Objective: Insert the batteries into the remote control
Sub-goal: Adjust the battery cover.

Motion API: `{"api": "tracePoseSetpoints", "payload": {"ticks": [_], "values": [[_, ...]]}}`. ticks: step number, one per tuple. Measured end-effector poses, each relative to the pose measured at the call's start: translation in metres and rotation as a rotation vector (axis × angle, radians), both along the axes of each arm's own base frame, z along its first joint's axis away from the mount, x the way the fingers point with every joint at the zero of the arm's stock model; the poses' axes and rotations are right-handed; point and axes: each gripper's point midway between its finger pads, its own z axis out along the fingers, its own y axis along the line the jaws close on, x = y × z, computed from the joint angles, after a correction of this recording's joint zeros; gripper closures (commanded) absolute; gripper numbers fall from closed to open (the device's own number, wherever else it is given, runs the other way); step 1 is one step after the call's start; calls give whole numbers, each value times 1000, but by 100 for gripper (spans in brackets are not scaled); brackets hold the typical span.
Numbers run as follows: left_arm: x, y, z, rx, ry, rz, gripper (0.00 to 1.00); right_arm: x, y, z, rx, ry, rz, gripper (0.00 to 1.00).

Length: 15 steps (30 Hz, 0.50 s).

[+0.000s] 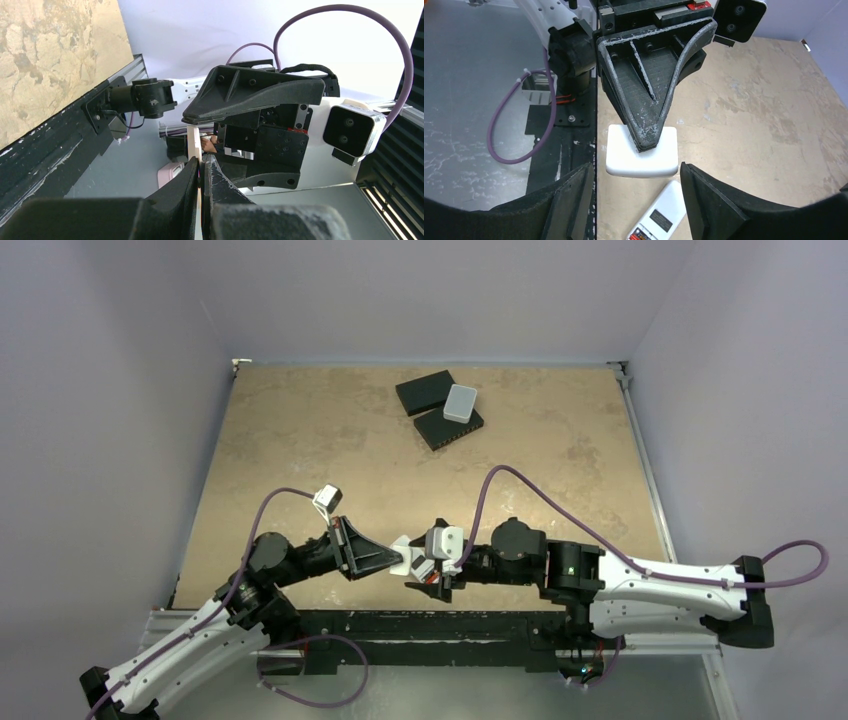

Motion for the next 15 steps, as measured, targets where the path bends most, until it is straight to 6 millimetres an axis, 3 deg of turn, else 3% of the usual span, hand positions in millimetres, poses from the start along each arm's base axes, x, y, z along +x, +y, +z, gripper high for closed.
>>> {"api": "tracePoseSetpoints", "payload": {"ticks": [15], "values": [[-1,0,0,1,0,-8,100,2,1,-2,-5,-2,-7,44]]}}
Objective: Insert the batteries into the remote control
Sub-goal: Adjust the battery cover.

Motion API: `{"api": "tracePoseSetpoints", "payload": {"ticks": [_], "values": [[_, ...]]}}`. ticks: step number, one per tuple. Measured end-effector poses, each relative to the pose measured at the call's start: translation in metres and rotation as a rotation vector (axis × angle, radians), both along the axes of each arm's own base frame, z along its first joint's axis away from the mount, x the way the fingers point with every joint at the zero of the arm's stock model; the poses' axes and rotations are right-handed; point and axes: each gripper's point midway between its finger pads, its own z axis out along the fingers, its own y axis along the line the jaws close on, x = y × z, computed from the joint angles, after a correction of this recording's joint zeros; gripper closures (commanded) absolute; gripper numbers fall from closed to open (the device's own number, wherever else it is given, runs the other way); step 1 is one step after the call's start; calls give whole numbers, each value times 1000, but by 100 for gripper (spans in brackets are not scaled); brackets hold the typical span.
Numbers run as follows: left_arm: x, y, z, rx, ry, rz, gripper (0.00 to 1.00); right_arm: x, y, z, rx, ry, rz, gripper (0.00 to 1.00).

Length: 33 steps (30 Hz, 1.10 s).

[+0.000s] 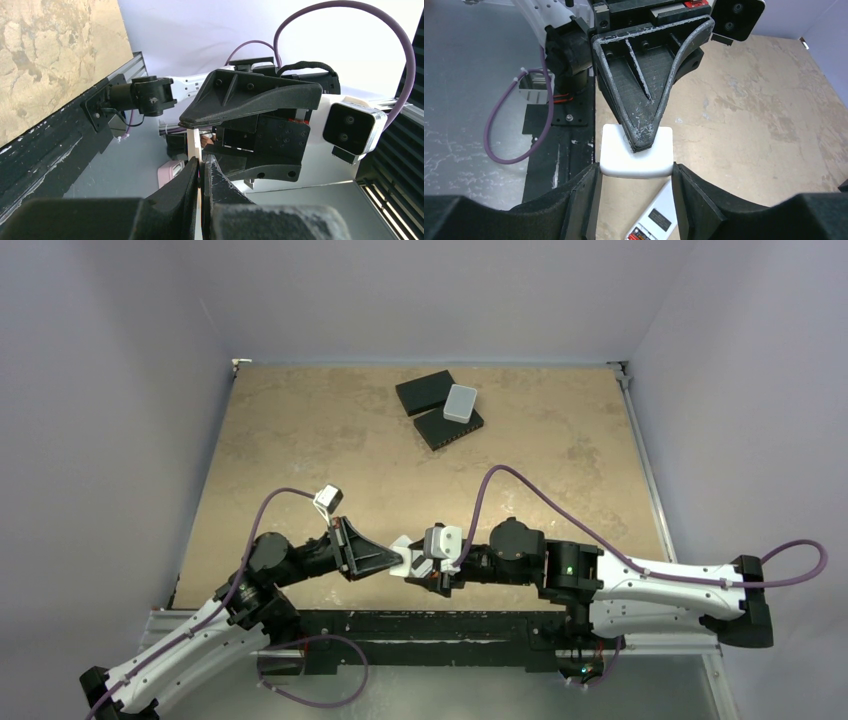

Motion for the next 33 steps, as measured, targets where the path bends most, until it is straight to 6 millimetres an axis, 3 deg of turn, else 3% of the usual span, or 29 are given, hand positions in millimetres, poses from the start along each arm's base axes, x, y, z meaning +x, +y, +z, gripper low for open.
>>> {"api": "tracePoseSetpoints", "payload": {"ticks": [9,11,19,27,30,33], "values": [[0,0,-1,2,1,-2,100,0,0,0,0,0,-1,57],[-1,0,-1,4,3,-2,87,0,0,0,0,0,-2,59],[3,0,-17,64,20,16,66,9,-4,-3,-30,34,-83,62],[12,2,-52,249,29,54,61,19,-18,-39,-146,189,-244,62],[18,5,-52,317,6,78,60,20,-25,-54,-190,247,-306,62],[25,11,-39,377,-54,119,59,21,-32,-67,-228,301,-365,62]]}}
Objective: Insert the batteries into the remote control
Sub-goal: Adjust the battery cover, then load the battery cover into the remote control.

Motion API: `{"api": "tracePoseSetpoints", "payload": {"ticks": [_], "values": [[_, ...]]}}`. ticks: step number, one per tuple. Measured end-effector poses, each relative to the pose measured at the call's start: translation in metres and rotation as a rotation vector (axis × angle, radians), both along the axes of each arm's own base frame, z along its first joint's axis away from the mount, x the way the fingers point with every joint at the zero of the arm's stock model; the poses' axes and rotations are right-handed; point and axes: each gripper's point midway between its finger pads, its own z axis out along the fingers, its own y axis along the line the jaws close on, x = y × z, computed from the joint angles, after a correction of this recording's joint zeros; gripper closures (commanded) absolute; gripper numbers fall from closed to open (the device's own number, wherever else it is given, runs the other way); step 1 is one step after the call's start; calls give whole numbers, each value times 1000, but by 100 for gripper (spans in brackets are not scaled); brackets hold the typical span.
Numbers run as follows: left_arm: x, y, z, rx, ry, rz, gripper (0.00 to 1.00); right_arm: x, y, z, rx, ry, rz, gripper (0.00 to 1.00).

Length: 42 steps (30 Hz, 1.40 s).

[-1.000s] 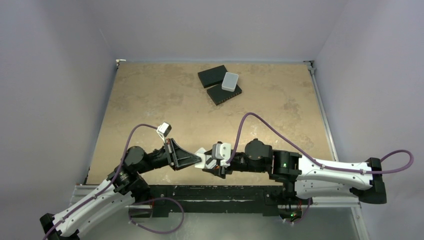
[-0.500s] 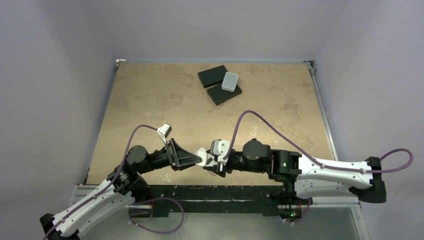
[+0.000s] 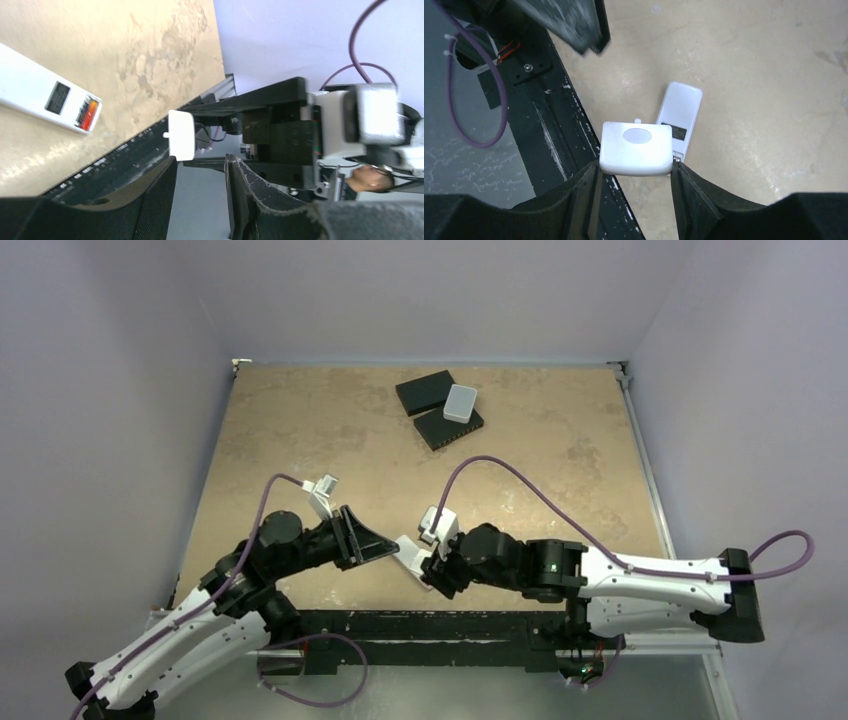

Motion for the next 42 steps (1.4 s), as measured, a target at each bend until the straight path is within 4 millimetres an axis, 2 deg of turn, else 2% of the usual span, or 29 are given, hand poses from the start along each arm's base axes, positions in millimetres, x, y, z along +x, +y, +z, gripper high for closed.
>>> {"api": "tracePoseSetpoints", "payload": {"ticks": [6,15,17,25,31,42], "values": [[13,17,28,113,-143,60,58,-2,-7,-35,-94,116,-103,62],[26,49,39,312,-297,130,54,-2,-8,-86,-246,196,-189,62],[28,54,40,340,-328,135,53,0,-8,-92,-262,201,-198,62],[33,61,33,421,-402,125,52,11,-15,-117,-337,212,-249,63],[33,61,14,469,-406,96,50,14,-19,-132,-391,209,-269,63],[32,60,11,491,-441,56,49,19,-24,-145,-446,187,-297,63]]}}
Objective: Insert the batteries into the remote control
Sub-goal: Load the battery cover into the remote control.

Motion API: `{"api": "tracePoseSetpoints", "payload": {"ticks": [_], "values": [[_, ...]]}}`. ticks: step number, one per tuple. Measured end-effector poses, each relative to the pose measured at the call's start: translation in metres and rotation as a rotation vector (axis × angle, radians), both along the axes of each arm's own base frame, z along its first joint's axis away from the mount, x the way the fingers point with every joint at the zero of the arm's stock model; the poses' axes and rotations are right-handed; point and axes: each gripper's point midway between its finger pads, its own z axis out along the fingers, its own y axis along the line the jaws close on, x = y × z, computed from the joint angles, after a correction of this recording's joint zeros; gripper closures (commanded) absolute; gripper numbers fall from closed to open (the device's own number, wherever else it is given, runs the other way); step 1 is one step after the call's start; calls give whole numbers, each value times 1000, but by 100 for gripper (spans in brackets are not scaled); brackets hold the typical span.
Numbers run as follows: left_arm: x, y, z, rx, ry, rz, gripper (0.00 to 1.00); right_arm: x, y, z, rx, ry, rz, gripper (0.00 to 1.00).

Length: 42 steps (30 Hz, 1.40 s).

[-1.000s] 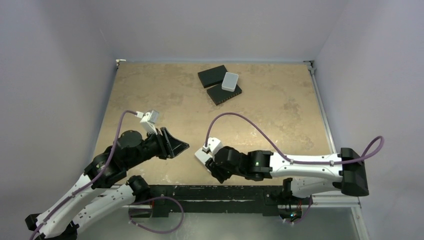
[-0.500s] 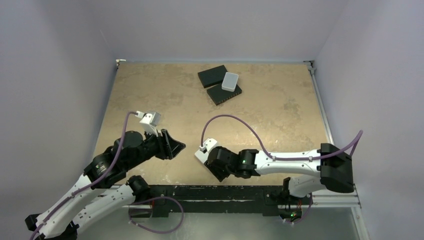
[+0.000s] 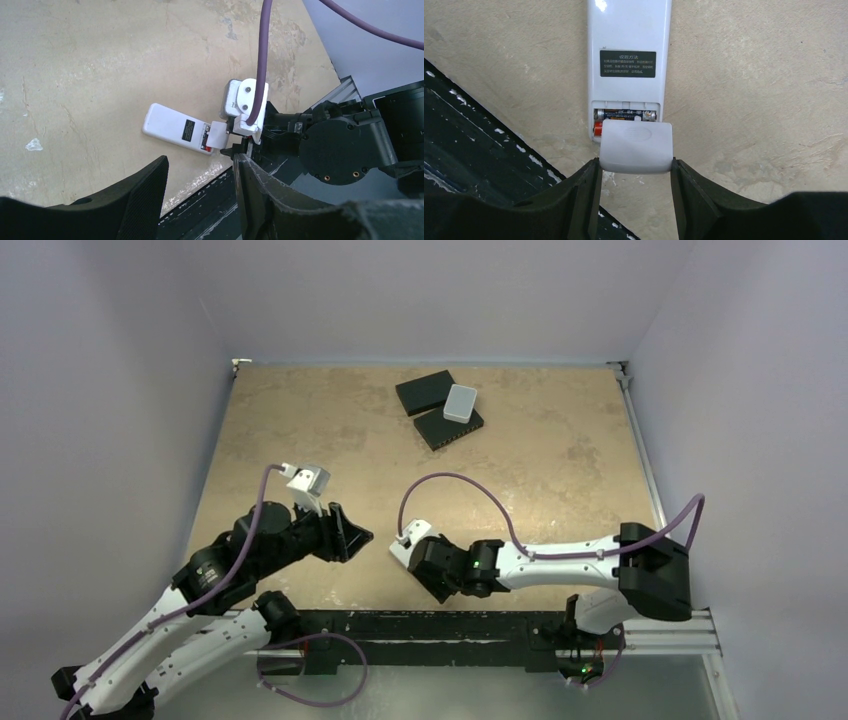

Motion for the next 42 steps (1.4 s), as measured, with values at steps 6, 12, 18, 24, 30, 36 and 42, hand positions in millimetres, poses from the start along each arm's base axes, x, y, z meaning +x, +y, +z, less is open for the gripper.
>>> {"api": "tracePoseSetpoints", "payload": {"ticks": [6,12,18,24,30,36,42], "values": [[0,-2,0,7,-9,-19,49,1,2,-2,-10,0,-3,64],[-1,-4,5,-12,-25,-29,49,2,8,2,2,-1,-8,64],[-2,-3,8,-18,-36,-34,49,5,12,7,16,-11,-16,64],[-3,-2,9,-23,-40,-34,49,6,11,1,-5,-11,-23,64],[-3,-2,9,-23,-40,-34,49,6,11,-2,-11,-7,-28,65],[-3,-2,9,-23,-40,-34,49,6,11,-2,-10,-6,-32,65],[-3,-2,9,-23,-40,-34,48,6,9,-2,-13,-10,-42,66]]}}
